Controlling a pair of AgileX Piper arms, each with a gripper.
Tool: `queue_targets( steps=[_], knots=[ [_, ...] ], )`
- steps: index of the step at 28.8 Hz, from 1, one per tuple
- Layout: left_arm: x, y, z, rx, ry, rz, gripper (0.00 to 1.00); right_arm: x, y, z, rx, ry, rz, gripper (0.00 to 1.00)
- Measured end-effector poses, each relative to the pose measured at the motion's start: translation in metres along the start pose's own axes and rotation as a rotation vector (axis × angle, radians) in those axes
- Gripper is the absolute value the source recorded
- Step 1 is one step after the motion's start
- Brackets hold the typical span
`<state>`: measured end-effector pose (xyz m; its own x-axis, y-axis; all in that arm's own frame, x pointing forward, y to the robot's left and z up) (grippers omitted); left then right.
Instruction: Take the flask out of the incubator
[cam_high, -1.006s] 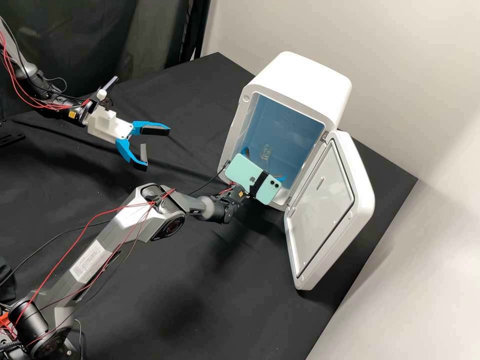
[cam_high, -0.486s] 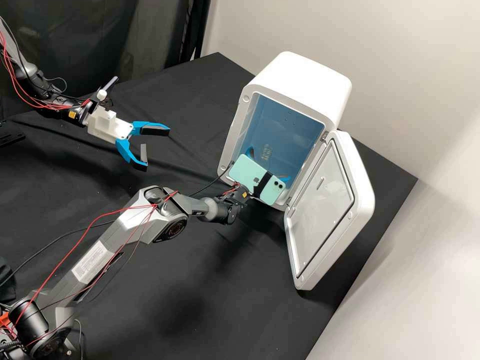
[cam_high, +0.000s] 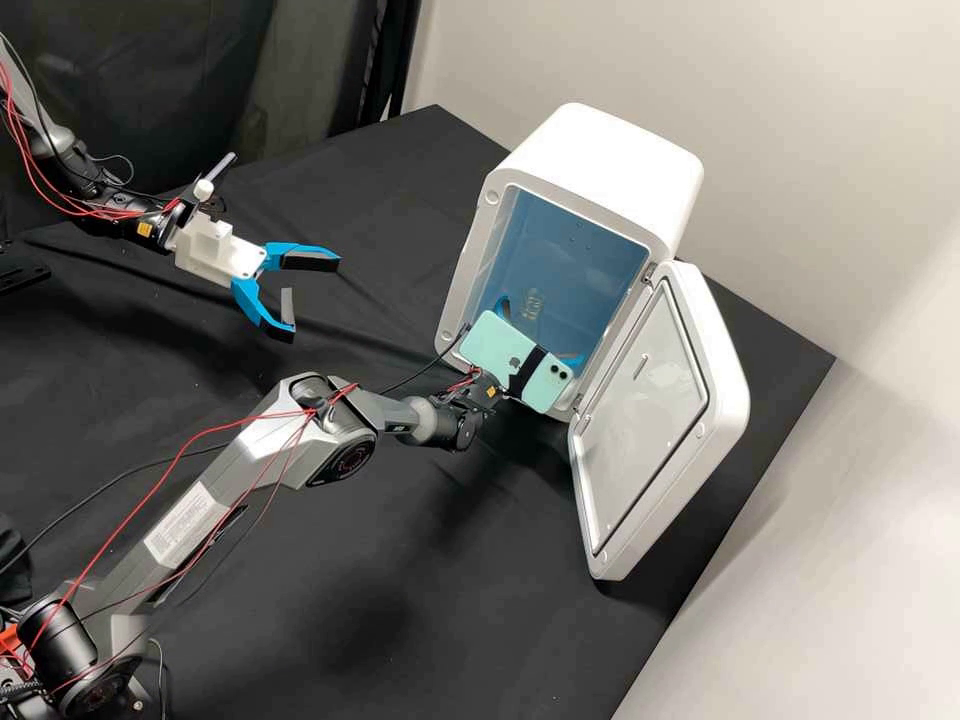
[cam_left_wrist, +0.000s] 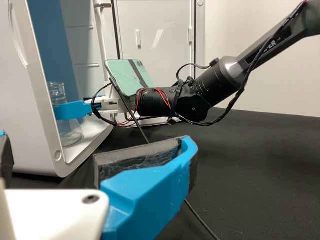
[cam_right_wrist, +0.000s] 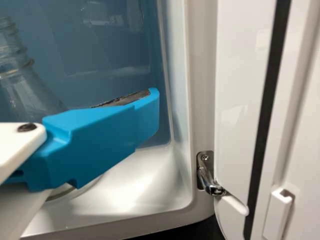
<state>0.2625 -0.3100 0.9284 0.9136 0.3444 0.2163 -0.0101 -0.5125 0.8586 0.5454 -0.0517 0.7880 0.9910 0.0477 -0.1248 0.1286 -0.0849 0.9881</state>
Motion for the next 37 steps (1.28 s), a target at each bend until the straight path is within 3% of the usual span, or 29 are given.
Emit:
queue_targets(
  steps=[10, 11, 15, 37],
  knots=[
    [0.0, 0.0, 0.0, 0.001, 0.0, 0.0, 1.0, 0.0, 0.0, 0.0, 0.002, 0.0, 0.0, 1.0],
    [0.0, 0.0, 0.0, 0.001, 0.0, 0.0, 1.0, 0.0, 0.0, 0.0, 0.002, 0.0, 0.0, 0.0],
    [0.0, 0.0, 0.0, 0.001, 0.0, 0.0, 1.0, 0.0, 0.0001, -0.0002, 0.025, 0.002, 0.001, 0.0],
    [0.0003, -0.0002, 0.0022, 0.004, -0.007, -0.001, 1.0, 0.0001, -0.0006, 0.0004, 0.03, 0.004, 0.001, 0.0]
  ],
)
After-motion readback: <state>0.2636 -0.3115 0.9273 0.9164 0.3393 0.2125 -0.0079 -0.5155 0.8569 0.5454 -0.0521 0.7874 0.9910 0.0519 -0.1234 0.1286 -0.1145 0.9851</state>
